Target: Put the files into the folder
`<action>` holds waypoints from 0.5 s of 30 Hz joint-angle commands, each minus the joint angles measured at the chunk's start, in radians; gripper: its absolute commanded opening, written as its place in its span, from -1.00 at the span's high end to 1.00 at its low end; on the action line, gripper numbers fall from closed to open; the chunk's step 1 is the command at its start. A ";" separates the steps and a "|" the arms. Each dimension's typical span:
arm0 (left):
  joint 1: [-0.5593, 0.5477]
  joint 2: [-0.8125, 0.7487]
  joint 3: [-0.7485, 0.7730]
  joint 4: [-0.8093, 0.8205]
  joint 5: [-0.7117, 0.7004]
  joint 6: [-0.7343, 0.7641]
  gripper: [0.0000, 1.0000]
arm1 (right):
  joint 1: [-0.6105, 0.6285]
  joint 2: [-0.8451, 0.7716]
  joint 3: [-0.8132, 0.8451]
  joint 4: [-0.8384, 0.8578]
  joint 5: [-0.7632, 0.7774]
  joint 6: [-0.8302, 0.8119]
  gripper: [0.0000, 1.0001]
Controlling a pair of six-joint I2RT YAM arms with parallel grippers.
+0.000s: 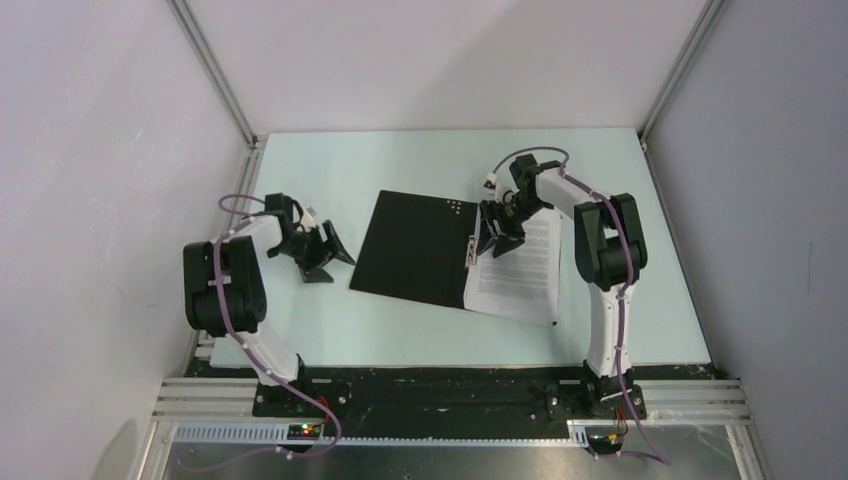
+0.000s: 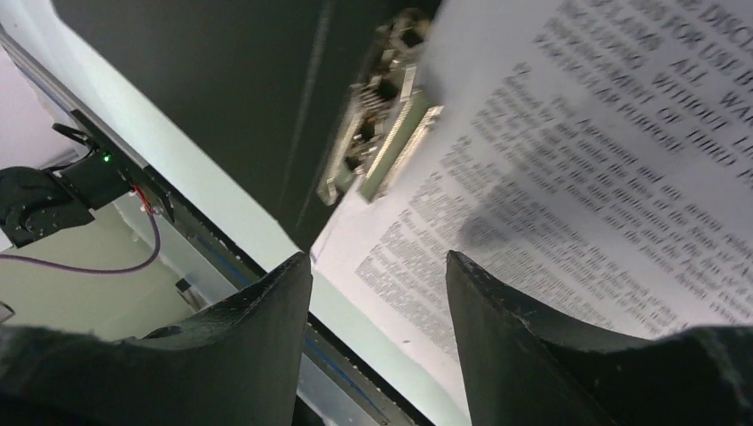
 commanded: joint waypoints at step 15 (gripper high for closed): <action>-0.215 0.263 0.068 0.130 0.451 0.090 -0.38 | -0.031 0.161 0.043 0.029 -0.068 0.009 -0.34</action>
